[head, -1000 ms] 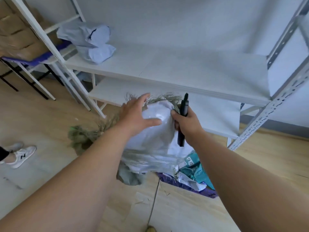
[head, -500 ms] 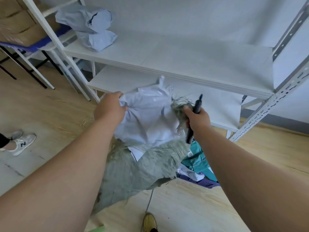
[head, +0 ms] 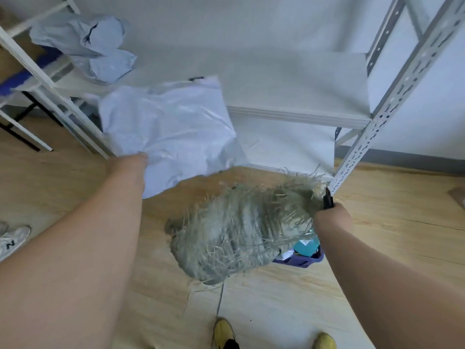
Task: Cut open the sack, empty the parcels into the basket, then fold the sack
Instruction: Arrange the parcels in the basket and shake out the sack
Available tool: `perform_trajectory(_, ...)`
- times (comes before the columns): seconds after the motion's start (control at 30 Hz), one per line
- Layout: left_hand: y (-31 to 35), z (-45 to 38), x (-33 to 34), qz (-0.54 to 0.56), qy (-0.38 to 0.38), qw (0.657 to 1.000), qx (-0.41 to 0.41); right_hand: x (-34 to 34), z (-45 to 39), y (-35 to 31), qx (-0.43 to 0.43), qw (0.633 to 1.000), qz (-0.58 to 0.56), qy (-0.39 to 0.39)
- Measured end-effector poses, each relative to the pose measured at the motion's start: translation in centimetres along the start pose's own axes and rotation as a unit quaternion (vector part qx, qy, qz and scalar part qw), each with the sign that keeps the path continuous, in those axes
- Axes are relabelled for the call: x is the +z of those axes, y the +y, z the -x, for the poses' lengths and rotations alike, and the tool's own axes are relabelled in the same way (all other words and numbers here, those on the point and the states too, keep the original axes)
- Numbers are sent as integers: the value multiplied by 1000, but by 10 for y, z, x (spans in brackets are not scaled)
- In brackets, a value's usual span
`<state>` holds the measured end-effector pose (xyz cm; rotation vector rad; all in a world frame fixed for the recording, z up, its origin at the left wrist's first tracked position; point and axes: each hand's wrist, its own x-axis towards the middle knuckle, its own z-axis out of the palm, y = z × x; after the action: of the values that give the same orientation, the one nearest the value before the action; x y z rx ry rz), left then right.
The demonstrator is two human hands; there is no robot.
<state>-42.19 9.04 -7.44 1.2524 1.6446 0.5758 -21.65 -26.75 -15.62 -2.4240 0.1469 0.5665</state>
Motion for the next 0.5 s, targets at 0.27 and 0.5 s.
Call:
perform_trajectory(0.27,-38,129,113,-55,-70,996,-2,-45,-17,36,16,998,37,-54)
perform_trajectory(0.5,-131,220,190,-463,-404,789,-20,-79,-31,48,5,966,-182,-182)
